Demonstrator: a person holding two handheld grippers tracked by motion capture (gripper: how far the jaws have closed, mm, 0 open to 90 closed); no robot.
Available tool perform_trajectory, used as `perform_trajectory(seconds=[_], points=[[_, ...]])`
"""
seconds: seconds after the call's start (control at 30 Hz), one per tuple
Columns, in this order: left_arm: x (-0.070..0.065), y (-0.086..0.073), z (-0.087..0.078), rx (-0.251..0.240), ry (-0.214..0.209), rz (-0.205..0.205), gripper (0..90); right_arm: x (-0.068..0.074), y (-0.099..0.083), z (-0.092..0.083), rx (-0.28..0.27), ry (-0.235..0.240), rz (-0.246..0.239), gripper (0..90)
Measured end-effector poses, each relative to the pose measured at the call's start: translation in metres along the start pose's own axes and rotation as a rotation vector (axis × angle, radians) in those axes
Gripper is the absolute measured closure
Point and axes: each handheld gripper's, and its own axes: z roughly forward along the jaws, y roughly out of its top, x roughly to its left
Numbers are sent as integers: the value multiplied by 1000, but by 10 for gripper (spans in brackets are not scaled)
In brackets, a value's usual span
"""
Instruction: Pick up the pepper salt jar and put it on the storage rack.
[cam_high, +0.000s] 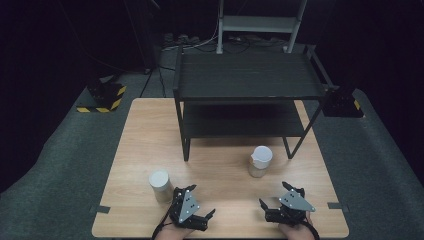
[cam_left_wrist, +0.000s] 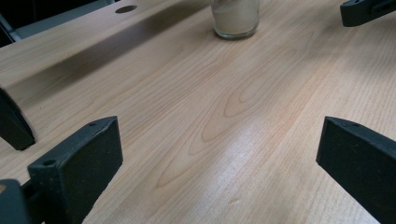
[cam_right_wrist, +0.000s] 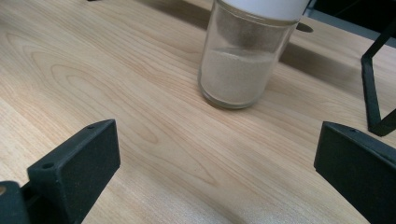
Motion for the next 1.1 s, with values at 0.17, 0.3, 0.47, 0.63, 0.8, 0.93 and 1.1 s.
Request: perform_trajectory(seconds=[0.17,0.3,0.47,0.63,0.8,0.93,1.1], points=[[-1,1,0,7,0,9,7,0,2,0,14,-5,0,0],[-5,3,0,18,1,46,7,1,3,1,23,-11,-6,0],[-7,1,-2,14,16,34,4,0,4,1,26,-9,-9,0],[-5,0,-3,9,13,25,4,-3,3,1,24,5,3,0],[-2,3,-2,29,5,13,4,-4,3,1,23,9,-2,0],[-1,3,-2,26,2,7,4,-4,3,1,21,8,6,0],[-1,2,-2,26,3,4,4,-5,1,0,12,9,7,0]])
